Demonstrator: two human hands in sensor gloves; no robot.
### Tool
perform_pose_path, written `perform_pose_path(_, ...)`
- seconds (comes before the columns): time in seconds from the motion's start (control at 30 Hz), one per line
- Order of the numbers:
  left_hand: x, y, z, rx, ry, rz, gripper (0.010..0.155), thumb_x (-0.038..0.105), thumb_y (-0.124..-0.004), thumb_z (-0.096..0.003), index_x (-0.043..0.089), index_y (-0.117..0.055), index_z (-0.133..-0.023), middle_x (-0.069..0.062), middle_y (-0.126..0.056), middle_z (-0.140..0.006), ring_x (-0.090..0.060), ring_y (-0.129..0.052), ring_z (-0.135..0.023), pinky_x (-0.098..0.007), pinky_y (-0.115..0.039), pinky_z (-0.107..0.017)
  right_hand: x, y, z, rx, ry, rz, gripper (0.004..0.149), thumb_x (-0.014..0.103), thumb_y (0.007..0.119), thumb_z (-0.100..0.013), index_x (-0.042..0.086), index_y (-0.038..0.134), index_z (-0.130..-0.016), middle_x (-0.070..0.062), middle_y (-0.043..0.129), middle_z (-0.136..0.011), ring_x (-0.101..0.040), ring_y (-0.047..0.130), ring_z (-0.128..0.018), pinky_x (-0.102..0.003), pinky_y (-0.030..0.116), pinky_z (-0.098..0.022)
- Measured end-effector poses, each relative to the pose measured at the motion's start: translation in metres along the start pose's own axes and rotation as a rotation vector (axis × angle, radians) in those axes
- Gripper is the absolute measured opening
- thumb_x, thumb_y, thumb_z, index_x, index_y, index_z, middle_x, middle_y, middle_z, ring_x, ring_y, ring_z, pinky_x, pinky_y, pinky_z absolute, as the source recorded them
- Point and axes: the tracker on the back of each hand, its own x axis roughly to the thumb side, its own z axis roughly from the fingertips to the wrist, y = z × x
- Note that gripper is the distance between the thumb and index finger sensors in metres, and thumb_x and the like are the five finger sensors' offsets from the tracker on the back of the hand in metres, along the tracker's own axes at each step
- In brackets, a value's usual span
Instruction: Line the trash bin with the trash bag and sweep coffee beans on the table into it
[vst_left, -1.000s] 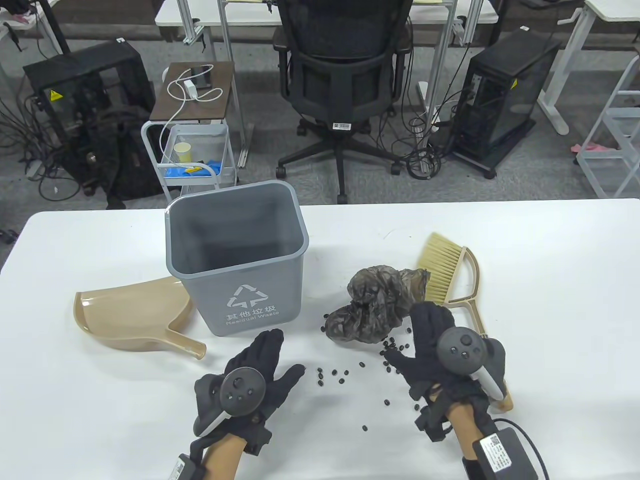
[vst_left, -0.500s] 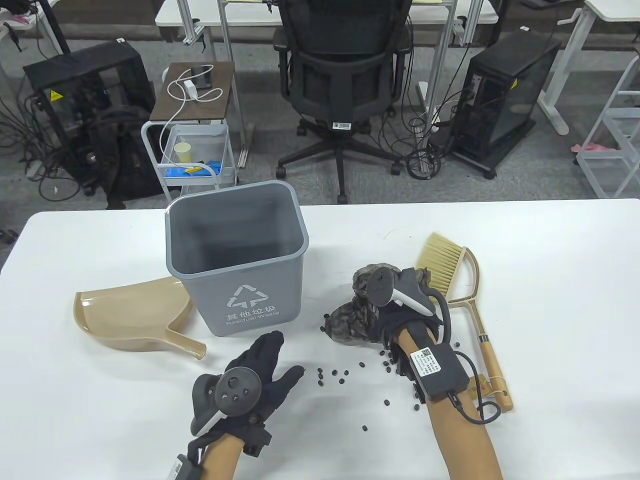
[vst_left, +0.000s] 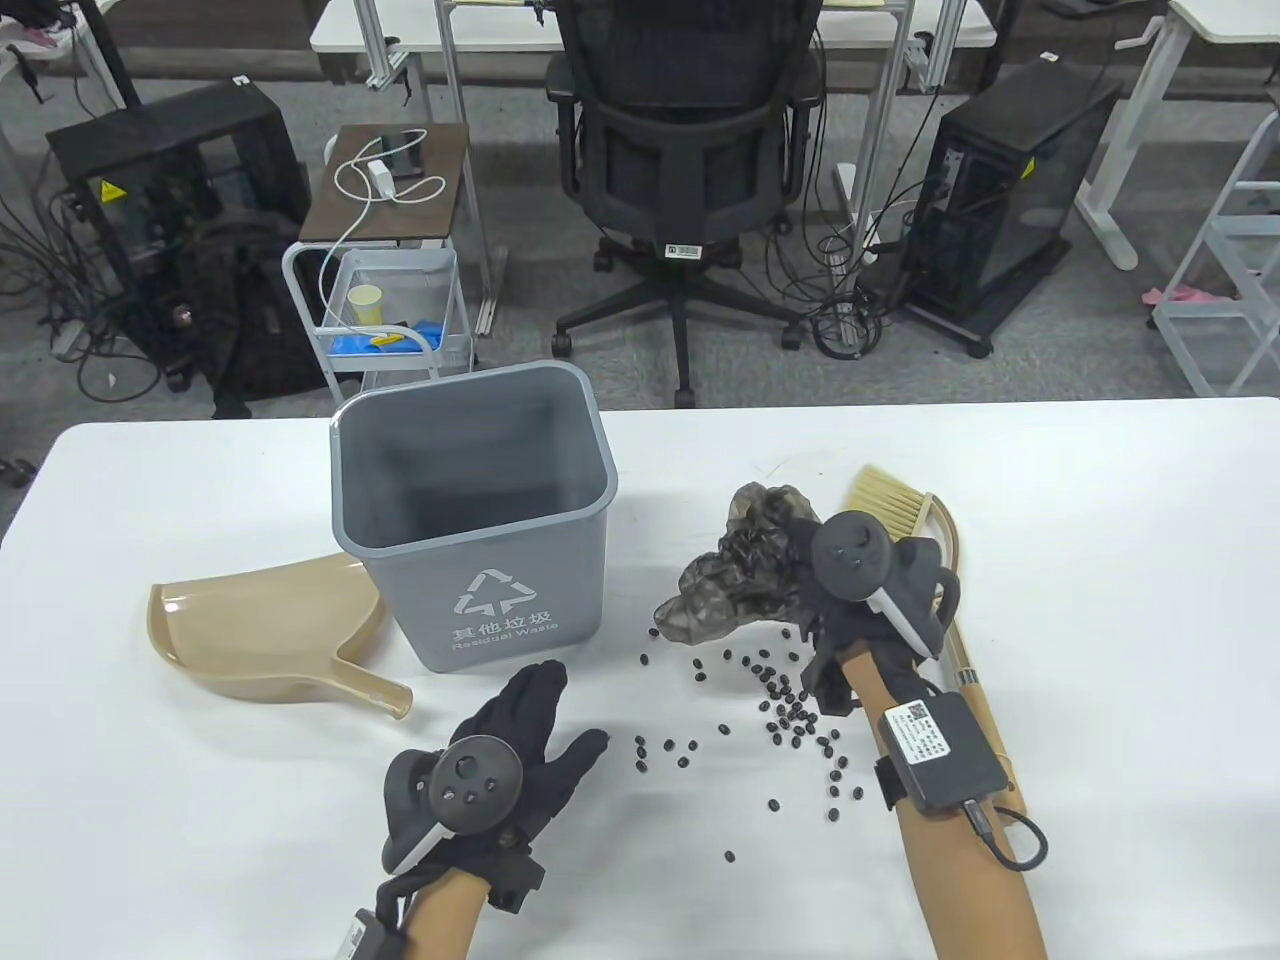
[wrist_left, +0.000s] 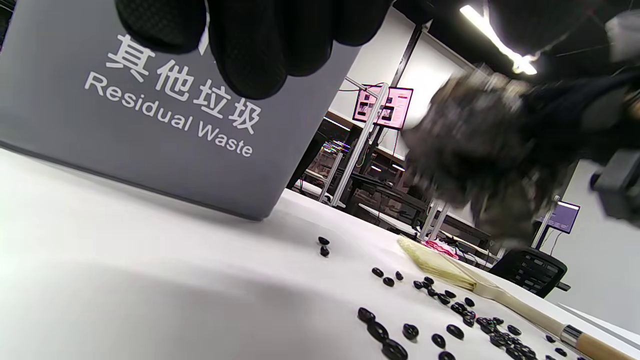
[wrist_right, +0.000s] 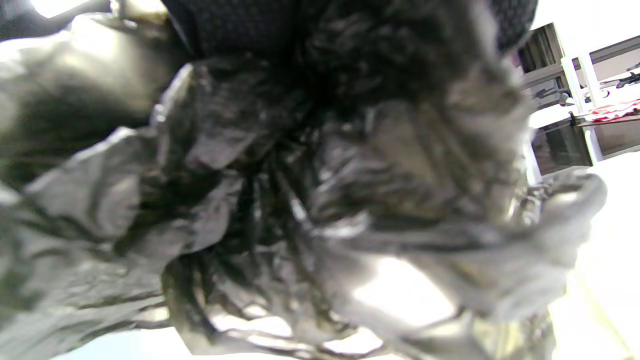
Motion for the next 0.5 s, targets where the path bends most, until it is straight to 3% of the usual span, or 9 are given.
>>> perform_pose_path(0.13, 0.000, -0.001, 0.000, 0.000, -0.021, 0.091, 0.080, 0.065, -0.070, -0.0548, 0.015, -0.048, -0.114, -0.016, -0.058, -0.119, -0.039, -0.073, -0.102, -0.062, -0.065, -0.070, 0.001, -0.042, 0.015, -0.037, -0.011, -0.361, 0.041, 0.030, 0.079, -0.043, 0.024, 0.077, -0.083, -0.006, 0.098, -0.066, -0.028, 0.101, -0.051, -0.048, 0.081, -0.041)
perform_pose_path(0.23, 0.010, 0.012, -0.001, 0.055, -0.095, 0.164, 0.083, 0.065, -0.071, -0.0549, 0.016, -0.041, -0.115, -0.015, -0.049, -0.122, -0.041, -0.062, -0.108, -0.065, -0.060, -0.072, -0.001, -0.058, 0.030, -0.035, -0.013, -0.643, 0.041, 0.031, 0.078, -0.044, 0.019, 0.077, -0.083, -0.007, 0.100, -0.062, -0.028, 0.103, -0.046, -0.047, 0.083, -0.037)
perform_pose_path(0.4, 0.058, 0.039, -0.007, 0.192, -0.291, 0.320, 0.089, 0.064, -0.076, -0.0537, 0.016, -0.035, -0.116, -0.015, -0.045, -0.124, -0.041, -0.058, -0.111, -0.066, -0.059, -0.073, -0.009, -0.047, 0.050, 0.082, 0.048, -0.923, 0.042, 0.036, 0.076, -0.045, 0.014, 0.078, -0.081, -0.003, 0.103, -0.054, -0.022, 0.107, -0.036, -0.041, 0.088, -0.029)
perform_pose_path(0.5, 0.091, 0.049, -0.015, 0.198, -0.391, 0.250, 0.100, 0.064, -0.081, -0.0505, 0.017, -0.024, -0.117, -0.014, -0.032, -0.127, -0.043, -0.047, -0.115, -0.069, -0.054, -0.075, -0.014, -0.030, 0.057, 0.185, 0.091, -1.084, 0.042, 0.036, 0.076, -0.047, 0.011, 0.077, -0.081, 0.000, 0.104, -0.051, -0.019, 0.108, -0.032, -0.038, 0.090, -0.026)
